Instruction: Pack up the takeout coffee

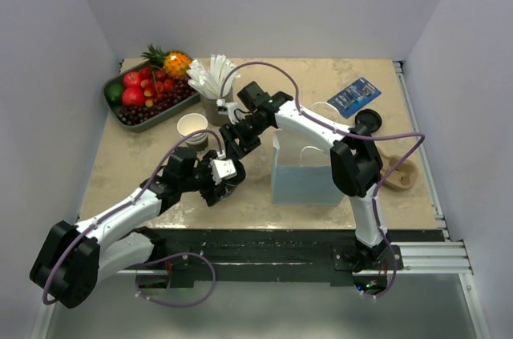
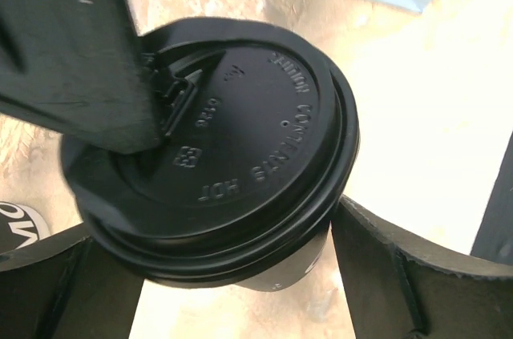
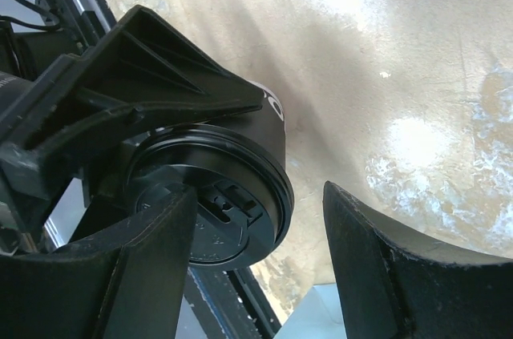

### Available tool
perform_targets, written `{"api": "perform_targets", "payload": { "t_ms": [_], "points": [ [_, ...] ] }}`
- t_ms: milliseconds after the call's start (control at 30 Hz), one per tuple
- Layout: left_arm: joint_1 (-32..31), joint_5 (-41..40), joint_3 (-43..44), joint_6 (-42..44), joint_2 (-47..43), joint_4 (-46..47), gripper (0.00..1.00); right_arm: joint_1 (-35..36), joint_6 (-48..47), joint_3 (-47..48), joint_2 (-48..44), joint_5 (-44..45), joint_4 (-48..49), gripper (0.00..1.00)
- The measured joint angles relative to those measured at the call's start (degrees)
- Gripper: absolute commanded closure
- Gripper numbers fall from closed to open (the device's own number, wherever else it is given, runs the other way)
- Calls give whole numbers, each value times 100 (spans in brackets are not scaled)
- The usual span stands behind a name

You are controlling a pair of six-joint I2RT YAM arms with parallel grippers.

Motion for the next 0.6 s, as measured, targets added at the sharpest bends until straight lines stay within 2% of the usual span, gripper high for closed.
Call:
{"api": "perform_targets", "payload": {
  "t_ms": [167,200,600],
  "points": [
    [0,-59,11,435,48,-177,8,39,0,-24,-2,0,31,34],
    [2,-72,11,501,44,-225,1,59,2,-42,-2,-13,57,34],
    [7,-256,-42,1220,-461,-1257,0,251,0,-151,-20,74,144,31]
  ]
}}
